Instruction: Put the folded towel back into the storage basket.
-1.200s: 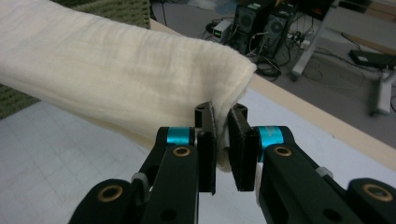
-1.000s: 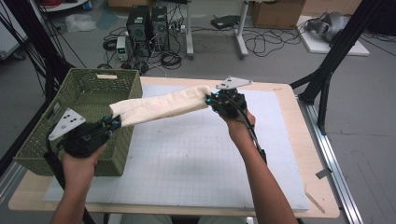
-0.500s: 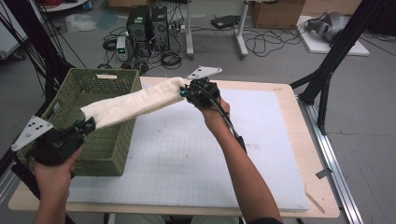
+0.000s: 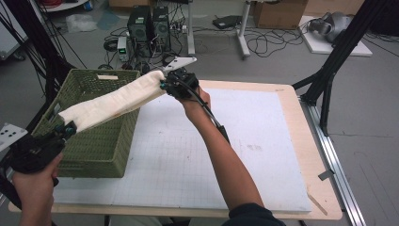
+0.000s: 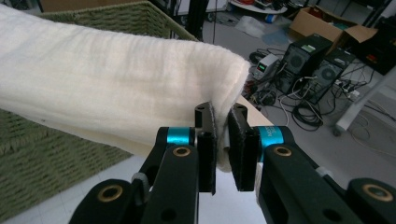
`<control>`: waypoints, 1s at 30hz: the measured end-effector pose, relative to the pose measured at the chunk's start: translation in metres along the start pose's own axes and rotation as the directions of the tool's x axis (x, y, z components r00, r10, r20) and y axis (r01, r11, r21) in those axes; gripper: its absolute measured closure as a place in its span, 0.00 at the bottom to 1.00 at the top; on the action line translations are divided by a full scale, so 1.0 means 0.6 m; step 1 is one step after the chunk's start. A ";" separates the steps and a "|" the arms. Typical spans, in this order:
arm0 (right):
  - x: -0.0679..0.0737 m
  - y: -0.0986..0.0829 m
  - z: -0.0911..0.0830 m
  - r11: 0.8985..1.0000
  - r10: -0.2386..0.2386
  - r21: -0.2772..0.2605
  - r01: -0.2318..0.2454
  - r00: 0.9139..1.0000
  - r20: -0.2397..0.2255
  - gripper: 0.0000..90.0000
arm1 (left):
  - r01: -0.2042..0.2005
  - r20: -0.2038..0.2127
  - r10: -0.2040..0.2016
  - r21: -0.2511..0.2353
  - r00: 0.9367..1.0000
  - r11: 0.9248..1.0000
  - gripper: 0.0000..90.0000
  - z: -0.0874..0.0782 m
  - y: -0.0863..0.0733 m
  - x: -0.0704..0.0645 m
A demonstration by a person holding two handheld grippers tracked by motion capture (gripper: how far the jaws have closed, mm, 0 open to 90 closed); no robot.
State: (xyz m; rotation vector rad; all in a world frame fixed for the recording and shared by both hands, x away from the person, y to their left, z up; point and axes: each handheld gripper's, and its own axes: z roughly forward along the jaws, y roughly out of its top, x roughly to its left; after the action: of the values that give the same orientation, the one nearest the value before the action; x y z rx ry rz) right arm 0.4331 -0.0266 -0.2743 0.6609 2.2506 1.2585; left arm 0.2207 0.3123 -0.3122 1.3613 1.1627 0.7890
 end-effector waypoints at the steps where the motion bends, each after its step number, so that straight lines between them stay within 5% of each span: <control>1: 0.002 0.005 0.005 1.000 -0.003 0.001 0.003 1.000 -0.004 0.92 | 0.002 -0.005 -0.002 0.000 1.000 1.000 0.92 -0.002 -0.001 0.002; 16: 0.036 0.065 0.081 0.999 -0.054 0.003 0.054 0.998 -0.037 0.92 | 0.028 -0.087 -0.028 -0.010 0.996 1.000 0.92 -0.032 -0.012 0.038; 30: 0.062 0.086 0.131 0.997 -0.071 -0.002 0.071 0.996 -0.063 0.92 | 0.025 -0.139 -0.027 -0.019 0.990 1.000 0.92 -0.050 -0.012 0.060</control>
State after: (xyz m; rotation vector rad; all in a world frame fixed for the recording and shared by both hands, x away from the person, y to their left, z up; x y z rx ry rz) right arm 0.4617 0.0702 -0.2722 0.5438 2.3041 1.2610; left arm 0.2016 0.3552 -0.3204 1.2906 1.2774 0.8848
